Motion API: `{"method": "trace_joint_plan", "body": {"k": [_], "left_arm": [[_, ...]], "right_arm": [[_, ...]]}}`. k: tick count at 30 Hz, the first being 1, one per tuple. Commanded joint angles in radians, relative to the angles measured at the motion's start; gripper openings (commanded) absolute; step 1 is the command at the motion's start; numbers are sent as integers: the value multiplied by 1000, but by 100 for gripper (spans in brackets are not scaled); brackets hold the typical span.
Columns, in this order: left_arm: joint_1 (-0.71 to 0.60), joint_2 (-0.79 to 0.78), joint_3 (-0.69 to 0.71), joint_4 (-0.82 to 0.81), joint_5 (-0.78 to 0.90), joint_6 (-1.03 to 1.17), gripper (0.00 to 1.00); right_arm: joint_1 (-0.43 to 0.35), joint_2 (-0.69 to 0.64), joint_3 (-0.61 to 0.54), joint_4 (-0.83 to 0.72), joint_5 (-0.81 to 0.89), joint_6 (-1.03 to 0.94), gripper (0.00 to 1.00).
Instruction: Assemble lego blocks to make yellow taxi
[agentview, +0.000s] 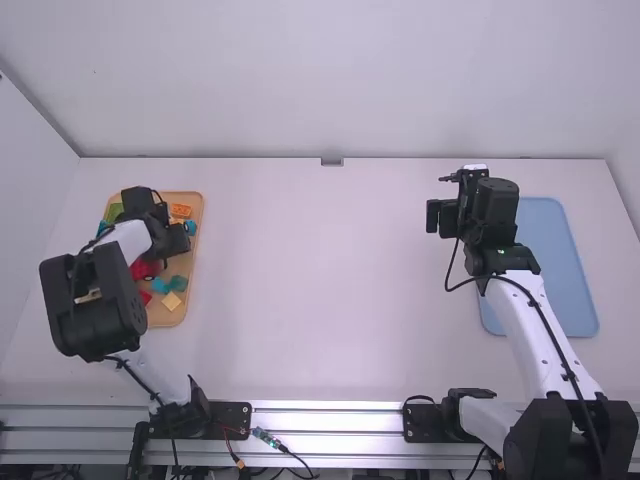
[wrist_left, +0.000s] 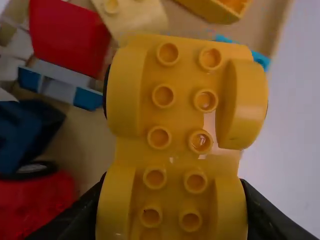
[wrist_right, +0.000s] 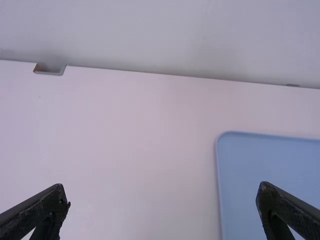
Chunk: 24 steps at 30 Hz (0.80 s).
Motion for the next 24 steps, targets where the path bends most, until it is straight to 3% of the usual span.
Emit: {"method": "trace_joint_plan", "body": {"k": [1,7,16,24], "left_arm": [[-56,-73,10,-27,36,45,20],[-251,-131,-10,-54,18,128,12],[-605,-144,-22,-110,77,462,11],[-800,-143,-33,-174,133,625,13]], "right_arm": [[5,1,16,2,0,2,99],[5,1,16,2,-1,2,99],[5,1,16,1,-1,5,99],[5,1,16,1,-2,5,99]]}}
